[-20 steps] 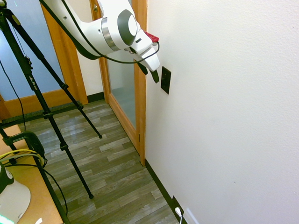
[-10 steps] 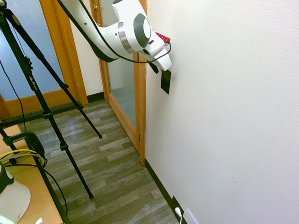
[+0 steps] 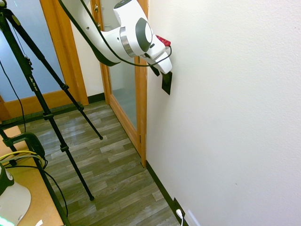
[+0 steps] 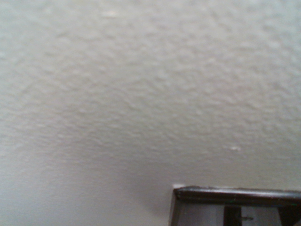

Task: Turn off the light

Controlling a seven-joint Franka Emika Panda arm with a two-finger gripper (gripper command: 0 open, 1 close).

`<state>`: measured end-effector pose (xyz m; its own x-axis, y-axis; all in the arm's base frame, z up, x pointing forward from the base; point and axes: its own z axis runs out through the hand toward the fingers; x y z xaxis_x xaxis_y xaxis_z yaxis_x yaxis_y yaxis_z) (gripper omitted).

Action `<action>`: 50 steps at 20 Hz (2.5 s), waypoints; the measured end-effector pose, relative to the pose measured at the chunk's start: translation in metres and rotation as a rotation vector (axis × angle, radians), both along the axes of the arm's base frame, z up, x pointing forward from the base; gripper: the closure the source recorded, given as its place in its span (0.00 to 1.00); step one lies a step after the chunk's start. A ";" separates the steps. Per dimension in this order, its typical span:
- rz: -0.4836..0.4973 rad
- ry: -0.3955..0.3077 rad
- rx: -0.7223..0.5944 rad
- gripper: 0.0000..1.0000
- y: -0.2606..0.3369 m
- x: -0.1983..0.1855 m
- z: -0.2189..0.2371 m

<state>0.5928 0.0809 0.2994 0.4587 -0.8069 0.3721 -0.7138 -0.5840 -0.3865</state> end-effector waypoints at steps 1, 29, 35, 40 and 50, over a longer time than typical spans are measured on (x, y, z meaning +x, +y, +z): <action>-0.003 -0.001 0.001 1.00 -0.001 0.000 0.000; -0.035 0.014 0.041 0.00 -0.011 0.006 -0.013; -0.008 0.016 0.027 0.00 -0.010 0.004 -0.014; 0.046 0.025 0.028 0.00 -0.010 -0.015 -0.031; 0.097 0.040 0.020 0.00 0.022 -0.086 -0.048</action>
